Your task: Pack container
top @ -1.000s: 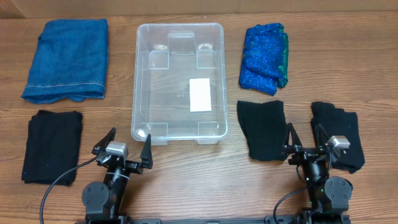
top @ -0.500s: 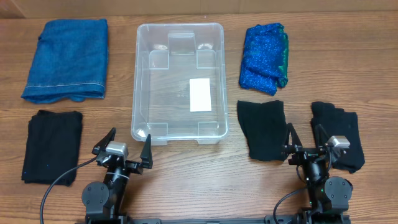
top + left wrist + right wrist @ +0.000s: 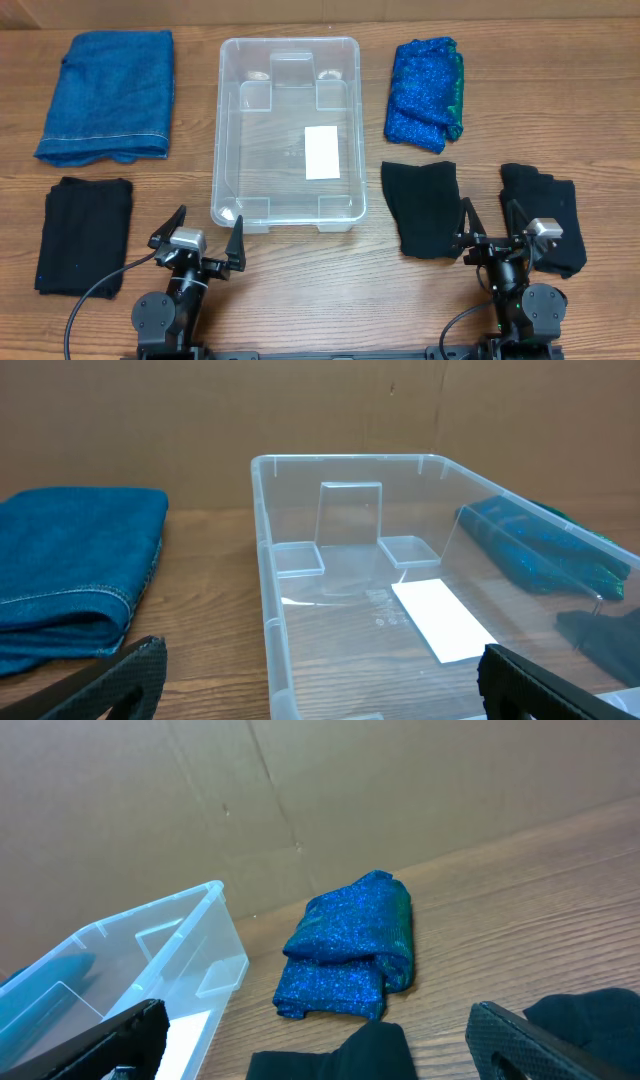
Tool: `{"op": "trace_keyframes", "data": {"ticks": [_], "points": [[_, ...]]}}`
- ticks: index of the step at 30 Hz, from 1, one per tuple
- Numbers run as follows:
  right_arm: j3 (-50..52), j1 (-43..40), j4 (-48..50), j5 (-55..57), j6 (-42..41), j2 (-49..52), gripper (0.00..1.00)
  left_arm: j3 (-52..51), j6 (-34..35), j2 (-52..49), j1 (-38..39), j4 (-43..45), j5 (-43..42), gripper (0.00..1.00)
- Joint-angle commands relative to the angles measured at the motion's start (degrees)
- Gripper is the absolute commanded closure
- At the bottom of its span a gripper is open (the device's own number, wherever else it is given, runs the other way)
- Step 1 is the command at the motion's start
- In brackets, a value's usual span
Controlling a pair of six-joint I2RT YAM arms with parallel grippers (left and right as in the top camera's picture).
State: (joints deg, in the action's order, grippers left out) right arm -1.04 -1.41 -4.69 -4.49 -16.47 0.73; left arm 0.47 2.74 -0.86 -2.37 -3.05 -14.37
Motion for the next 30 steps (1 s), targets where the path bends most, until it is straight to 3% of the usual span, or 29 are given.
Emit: {"op": "trace_keyframes", "data": {"ticks": [1,8,20,26,30], "points": [[0.59,0.33,0.37,-0.13,0.0,-0.5,0.0,-0.2,-1.07,0.59,-0.28,0.09,-0.11,0.0],[0.59,0.33,2.51,-0.15,0.0,-0.5,0.0,-0.2,-1.07,0.59,-0.28,0.09,-0.09,0.0],[0.22,0.33,17.94,-7.63,0.26,-0.5,0.0,-0.2,-1.07,0.59,-0.28,0.09,-0.09,0.0],[-4.83,0.28,18.32,-7.26,5.05,1.88,0.0,-0.2,-1.07,0.59,-0.28,0.07,-0.09,0.0],[-11.63,0.28,18.32,-6.05,8.39,9.77,0.0,-0.2,-1.07,0.59,-0.28,0.09,-0.09,0.0]]}}
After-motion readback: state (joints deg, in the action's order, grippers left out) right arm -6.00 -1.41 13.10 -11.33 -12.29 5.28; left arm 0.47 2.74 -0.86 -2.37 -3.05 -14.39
